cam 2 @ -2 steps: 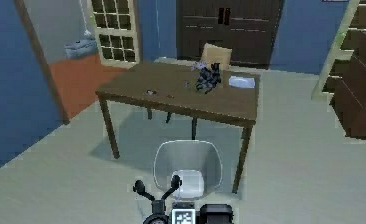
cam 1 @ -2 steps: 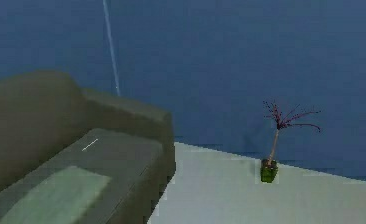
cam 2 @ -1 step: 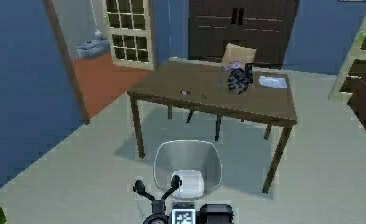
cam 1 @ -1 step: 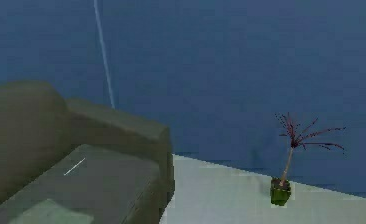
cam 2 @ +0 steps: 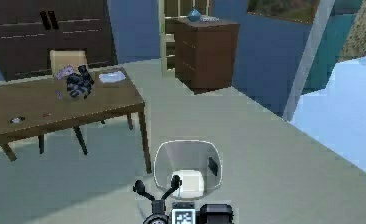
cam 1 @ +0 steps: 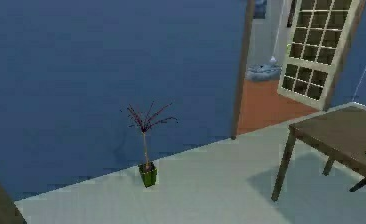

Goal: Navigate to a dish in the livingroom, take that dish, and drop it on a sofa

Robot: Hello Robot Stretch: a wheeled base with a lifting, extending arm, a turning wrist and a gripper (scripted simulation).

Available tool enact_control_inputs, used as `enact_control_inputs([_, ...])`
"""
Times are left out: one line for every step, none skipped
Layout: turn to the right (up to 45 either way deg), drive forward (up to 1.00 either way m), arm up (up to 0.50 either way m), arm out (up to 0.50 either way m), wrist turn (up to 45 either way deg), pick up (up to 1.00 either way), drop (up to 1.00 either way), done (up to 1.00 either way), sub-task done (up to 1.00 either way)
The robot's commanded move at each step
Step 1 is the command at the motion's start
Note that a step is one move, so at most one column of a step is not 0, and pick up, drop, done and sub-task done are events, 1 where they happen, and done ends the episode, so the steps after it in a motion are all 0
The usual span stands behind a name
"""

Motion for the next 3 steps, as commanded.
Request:
enact_control_inputs([45.0, 0.00, 0.00, 0.00, 0.0, 0.00, 0.00, 0.00, 0.00])
enact_control_inputs([45.0, 0.00, 0.00, 0.00, 0.0, 0.00, 0.00, 0.00, 0.00])
enact_control_inputs([12.0, 0.00, 0.00, 0.00, 0.0, 0.00, 0.00, 0.00, 0.00])
